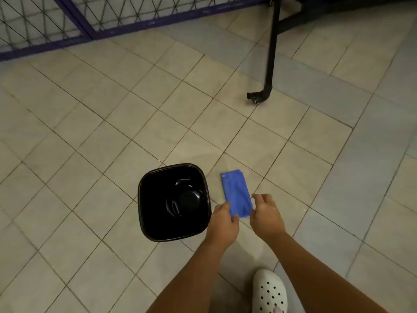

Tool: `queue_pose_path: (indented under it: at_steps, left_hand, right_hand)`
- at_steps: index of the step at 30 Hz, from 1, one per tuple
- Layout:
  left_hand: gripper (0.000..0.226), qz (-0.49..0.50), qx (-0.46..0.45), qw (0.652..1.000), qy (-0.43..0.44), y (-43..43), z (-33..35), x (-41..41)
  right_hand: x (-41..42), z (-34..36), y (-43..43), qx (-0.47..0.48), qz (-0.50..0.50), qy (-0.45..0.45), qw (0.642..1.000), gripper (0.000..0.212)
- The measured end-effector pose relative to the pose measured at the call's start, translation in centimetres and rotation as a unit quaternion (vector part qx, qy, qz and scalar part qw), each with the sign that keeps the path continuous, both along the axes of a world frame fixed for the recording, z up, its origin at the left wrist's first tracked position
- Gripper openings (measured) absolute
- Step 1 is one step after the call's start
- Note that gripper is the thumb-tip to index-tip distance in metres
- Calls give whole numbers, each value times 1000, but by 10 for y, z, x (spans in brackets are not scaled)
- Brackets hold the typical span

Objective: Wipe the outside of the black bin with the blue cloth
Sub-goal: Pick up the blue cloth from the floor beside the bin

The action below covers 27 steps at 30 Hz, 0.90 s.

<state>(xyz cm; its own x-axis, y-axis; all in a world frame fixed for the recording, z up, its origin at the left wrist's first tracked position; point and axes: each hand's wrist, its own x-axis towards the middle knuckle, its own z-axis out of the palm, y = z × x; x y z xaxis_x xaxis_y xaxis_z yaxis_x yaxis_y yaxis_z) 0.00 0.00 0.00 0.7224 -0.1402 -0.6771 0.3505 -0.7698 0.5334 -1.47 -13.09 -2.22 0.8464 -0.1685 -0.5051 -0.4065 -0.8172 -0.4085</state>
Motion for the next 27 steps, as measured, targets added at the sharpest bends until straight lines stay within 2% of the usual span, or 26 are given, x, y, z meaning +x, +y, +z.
queue_pose_path:
  at_steps: [5,13,20,27]
  left_hand:
    - [49,49,5,998,42,-4,-66,10]
    - [42,124,2,987,102,-19,-154,27]
    - [38,191,21,971,142,-27,-191,35]
    - [32,274,-2,944,185,-34,-215,30]
  right_hand:
    - [8,-57,-3,43,-66,58,995,44]
    - [28,-134,-9,85,-152,100,980,44]
    - [28,-168,-8,114,-219,141,959,49]
    - [33,-184,-7,123,-262,180,940,36]
